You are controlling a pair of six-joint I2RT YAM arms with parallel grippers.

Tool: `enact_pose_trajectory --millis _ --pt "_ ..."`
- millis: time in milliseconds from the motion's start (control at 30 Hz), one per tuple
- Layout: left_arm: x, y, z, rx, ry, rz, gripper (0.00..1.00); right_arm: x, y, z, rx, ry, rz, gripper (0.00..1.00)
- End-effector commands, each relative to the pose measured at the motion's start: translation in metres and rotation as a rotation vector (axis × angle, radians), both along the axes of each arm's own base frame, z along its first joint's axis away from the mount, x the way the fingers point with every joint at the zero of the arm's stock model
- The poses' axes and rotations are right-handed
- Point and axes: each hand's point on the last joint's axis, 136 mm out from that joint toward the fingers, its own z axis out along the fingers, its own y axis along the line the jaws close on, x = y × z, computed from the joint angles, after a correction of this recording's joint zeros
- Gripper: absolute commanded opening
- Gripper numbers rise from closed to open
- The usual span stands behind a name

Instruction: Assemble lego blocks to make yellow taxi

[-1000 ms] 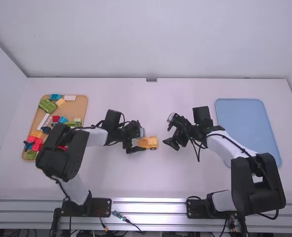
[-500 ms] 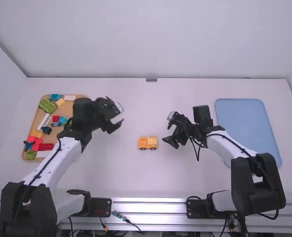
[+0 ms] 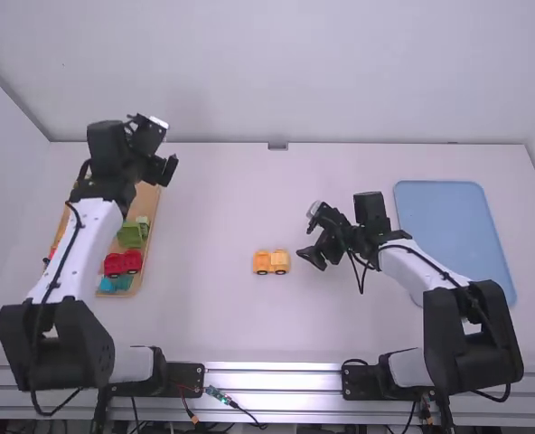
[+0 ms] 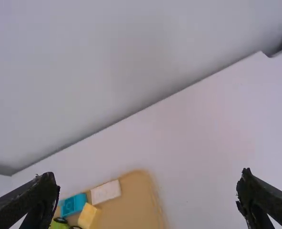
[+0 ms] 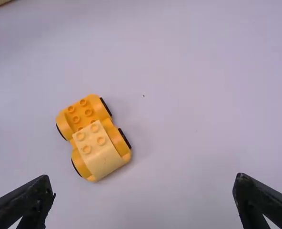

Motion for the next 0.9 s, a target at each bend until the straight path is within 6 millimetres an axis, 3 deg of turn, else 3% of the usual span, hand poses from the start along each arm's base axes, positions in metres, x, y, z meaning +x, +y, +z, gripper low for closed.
enact_pose_trajectory --millis 0,67,200,400,633,867 --pt "0.022 0.011 0.020 -0.019 -0.010 0.057 0.99 0.000 0.002 0.008 0.011 -0.017 0.002 1.00" --pt "0.033 0.022 0.030 -0.054 -0.004 0.140 0.99 0.000 0.002 0.008 0.011 -0.017 0.002 1.00" --pt "0.032 0.036 0.037 -0.132 0.036 0.280 0.99 0.001 0.002 0.009 0.013 -0.025 0.002 1.00" --pt "0.030 0.036 0.036 -0.258 0.028 0.365 0.99 0.009 -0.002 0.010 -0.011 -0.061 -0.021 0.99" --pt "0.024 0.035 0.016 -0.569 0.044 0.576 0.99 0.016 -0.002 0.013 -0.015 -0.097 -0.027 1.00" --pt "0.013 0.028 -0.004 -0.649 0.111 0.654 0.99 0.029 -0.002 0.023 -0.008 -0.169 -0.041 1.00"
